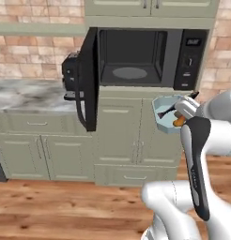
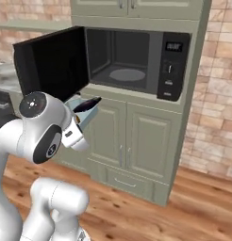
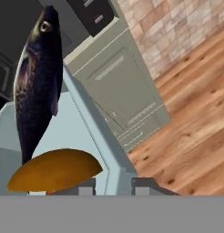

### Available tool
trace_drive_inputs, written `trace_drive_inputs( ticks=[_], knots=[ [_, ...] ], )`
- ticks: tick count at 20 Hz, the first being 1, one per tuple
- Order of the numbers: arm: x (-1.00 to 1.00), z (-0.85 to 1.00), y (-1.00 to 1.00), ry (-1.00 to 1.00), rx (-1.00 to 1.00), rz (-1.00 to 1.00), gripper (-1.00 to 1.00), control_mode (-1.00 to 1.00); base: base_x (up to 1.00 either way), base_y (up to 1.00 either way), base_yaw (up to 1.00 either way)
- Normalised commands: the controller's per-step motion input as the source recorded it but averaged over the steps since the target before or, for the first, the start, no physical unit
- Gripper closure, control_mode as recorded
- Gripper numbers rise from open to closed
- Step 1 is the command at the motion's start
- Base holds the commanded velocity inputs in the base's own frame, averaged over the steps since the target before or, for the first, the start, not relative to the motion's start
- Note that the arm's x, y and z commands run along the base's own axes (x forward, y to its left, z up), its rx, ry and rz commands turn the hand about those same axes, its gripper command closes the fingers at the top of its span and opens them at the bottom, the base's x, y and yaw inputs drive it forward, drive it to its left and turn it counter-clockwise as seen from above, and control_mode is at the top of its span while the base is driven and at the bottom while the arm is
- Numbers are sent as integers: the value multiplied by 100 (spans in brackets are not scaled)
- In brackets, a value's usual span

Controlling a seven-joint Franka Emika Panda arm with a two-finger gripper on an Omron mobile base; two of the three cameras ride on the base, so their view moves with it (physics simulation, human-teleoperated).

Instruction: Place the tupperware containing the fish and mushroom meal in the microwave. Close the microwave door and press the start button to reheat the meal.

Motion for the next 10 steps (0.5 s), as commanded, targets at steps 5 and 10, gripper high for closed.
trace_drive_inputs(
  ticks=[5,10],
  knots=[
    [0,0,0,0,0,0,100,100,84,0,0],
    [0,0,0,0,0,0,100,100,70,9,0]
  ],
)
